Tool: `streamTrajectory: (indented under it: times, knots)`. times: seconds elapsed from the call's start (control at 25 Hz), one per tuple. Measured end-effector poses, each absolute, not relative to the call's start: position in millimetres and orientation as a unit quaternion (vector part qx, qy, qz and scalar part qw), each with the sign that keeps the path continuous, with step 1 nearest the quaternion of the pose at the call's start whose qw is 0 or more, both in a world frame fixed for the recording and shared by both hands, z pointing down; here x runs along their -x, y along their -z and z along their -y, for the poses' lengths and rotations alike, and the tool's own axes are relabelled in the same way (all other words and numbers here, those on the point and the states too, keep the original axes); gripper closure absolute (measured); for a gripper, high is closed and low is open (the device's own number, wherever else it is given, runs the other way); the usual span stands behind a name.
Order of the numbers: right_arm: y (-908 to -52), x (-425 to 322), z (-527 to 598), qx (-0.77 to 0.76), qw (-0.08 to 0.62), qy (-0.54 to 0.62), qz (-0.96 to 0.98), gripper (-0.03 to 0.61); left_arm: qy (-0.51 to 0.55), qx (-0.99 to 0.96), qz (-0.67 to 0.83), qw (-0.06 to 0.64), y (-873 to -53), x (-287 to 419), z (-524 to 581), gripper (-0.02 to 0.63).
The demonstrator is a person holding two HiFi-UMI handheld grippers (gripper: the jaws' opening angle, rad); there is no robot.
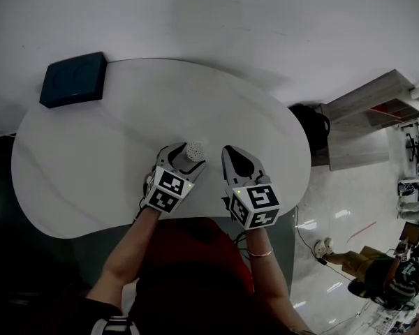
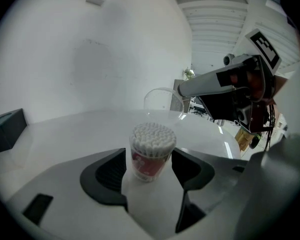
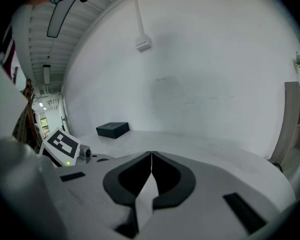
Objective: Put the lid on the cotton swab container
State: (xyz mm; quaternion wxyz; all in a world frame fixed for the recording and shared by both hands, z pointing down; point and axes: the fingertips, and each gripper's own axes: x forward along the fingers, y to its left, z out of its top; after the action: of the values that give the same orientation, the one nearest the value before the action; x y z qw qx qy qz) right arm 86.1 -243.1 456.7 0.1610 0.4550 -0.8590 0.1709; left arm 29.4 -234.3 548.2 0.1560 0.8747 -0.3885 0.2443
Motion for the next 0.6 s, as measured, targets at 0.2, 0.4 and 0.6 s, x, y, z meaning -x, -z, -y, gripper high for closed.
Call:
streamTrajectory:
  times: [0.2, 0.4, 0.6]
  knots:
    - [-453.2, -78.8, 249.5, -0.436, 0.167, -0.16, 0.869, 0.563, -0.242, -0.875, 0.392, 0.15, -547.5, -32.9, 237.5, 0.334]
    - [-450.4, -71.1, 255.3, -0.421, 0.176, -0.146, 0.878, 0.563, -0.242, -0.876, 0.39, 0.151, -549.0, -34.2, 238.9, 0.336]
    - [-451.7, -65.7, 261.7, -0.406, 0.19, -0.136, 0.883, 0.563, -0.243, -0.876, 0.389, 0.148, -548.4, -34.1, 238.8, 0.339]
